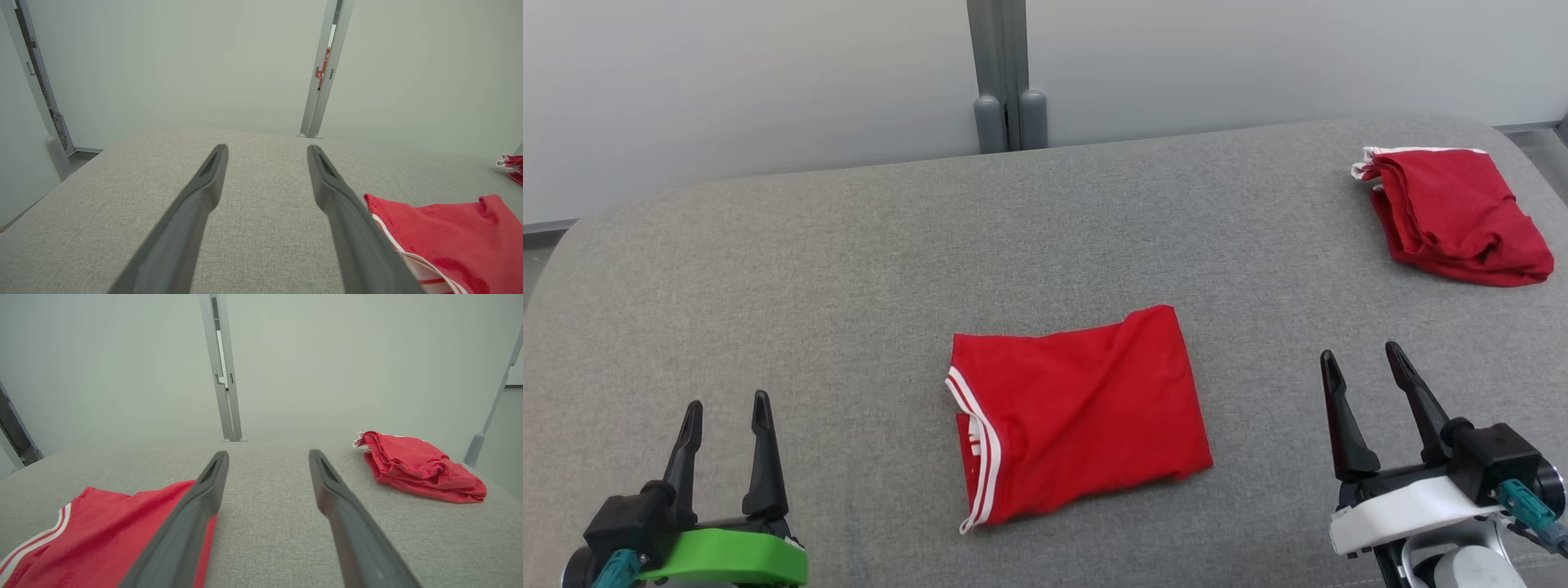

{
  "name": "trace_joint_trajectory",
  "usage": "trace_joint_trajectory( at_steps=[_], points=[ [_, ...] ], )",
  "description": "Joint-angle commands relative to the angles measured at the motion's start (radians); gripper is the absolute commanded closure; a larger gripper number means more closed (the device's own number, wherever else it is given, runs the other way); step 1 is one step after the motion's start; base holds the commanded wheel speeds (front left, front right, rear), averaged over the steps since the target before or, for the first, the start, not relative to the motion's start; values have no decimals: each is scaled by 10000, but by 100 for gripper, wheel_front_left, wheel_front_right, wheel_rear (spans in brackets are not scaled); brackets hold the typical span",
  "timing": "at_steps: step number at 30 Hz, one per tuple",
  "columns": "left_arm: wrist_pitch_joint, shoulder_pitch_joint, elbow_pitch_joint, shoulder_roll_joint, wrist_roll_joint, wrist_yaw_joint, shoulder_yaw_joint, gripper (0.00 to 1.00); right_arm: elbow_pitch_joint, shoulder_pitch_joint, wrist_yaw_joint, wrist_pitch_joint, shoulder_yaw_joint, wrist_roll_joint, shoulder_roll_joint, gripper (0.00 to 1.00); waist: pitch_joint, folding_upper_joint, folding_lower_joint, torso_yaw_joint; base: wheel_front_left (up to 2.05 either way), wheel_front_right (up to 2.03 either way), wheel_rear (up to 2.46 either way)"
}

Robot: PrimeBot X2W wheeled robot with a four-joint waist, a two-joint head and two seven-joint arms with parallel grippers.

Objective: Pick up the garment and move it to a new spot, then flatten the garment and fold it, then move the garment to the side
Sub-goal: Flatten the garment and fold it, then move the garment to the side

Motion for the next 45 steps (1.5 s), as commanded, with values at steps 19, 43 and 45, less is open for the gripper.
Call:
trace_joint_trajectory(
  at_steps=[19, 43, 45],
  points=[
    [-27, 257, 279, -199, 197, -193, 412, 0, 397, 117, 5, -37, 243, 112, -54, 0, -105, -1, 0, 90, 0, 0, 0],
    [-27, -284, 449, -431, 388, -285, 316, 0, 1523, -1605, 3, 375, 1190, -32, -108, 0, 402, -1, 0, 459, 0, 0, 0],
    [-27, -388, 466, -444, 404, -299, 245, 0, 1838, -1995, 3, 552, 1294, -128, -67, 0, 540, -1, 0, 585, 0, 0, 0]
  ],
)
